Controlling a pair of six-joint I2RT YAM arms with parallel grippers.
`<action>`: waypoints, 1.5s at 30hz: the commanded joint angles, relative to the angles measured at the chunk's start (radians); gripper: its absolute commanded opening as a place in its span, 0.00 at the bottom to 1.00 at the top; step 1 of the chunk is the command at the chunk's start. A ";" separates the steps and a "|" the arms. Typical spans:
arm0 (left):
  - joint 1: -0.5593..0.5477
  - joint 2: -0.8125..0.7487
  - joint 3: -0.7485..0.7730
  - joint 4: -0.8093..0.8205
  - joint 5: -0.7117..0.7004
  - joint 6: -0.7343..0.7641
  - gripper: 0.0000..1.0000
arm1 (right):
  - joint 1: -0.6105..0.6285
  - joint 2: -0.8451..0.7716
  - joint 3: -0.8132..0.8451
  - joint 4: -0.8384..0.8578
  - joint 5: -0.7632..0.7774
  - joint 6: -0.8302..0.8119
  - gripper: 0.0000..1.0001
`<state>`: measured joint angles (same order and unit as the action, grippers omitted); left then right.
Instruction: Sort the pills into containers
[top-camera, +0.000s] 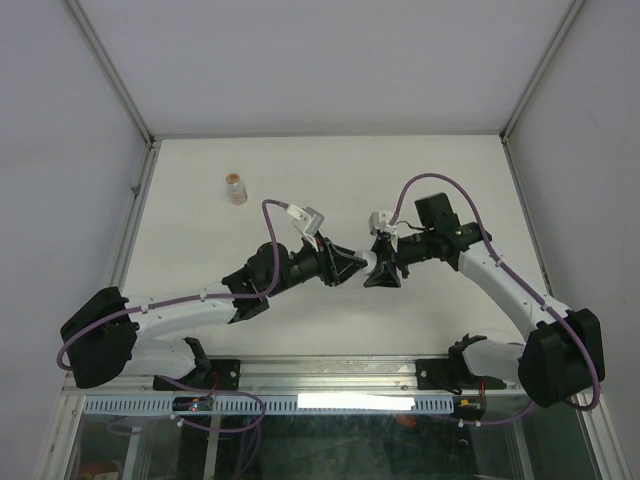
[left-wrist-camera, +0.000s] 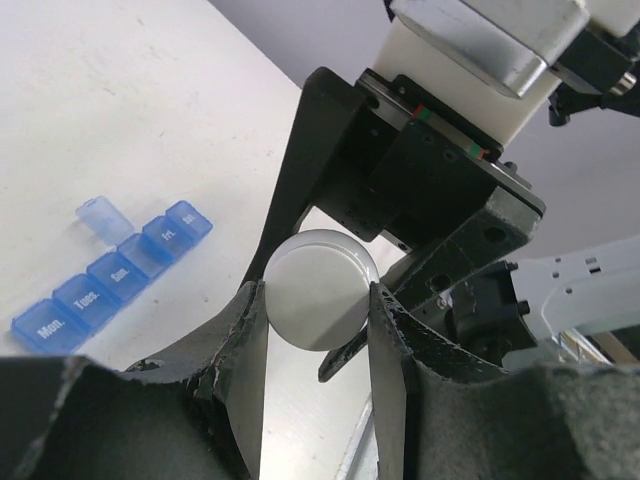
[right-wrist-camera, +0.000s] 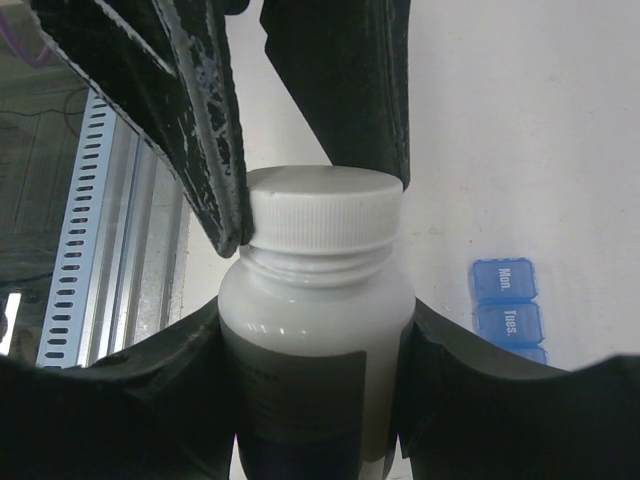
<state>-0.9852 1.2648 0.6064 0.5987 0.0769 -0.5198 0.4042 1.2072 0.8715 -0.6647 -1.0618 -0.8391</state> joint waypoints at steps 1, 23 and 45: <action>-0.010 -0.040 0.075 -0.052 -0.259 -0.105 0.00 | 0.012 -0.004 0.037 0.007 -0.043 -0.016 0.00; -0.010 -0.055 0.177 -0.307 -0.387 -0.381 0.00 | 0.010 -0.007 0.038 0.009 -0.043 -0.013 0.00; 0.133 -0.251 -0.075 -0.493 -0.528 -0.141 0.00 | -0.325 -0.308 0.013 0.840 0.366 0.893 0.00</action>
<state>-0.9058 1.0798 0.5560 0.1787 -0.4335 -0.7563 0.1467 1.0225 0.8993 -0.4011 -1.0805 -0.4679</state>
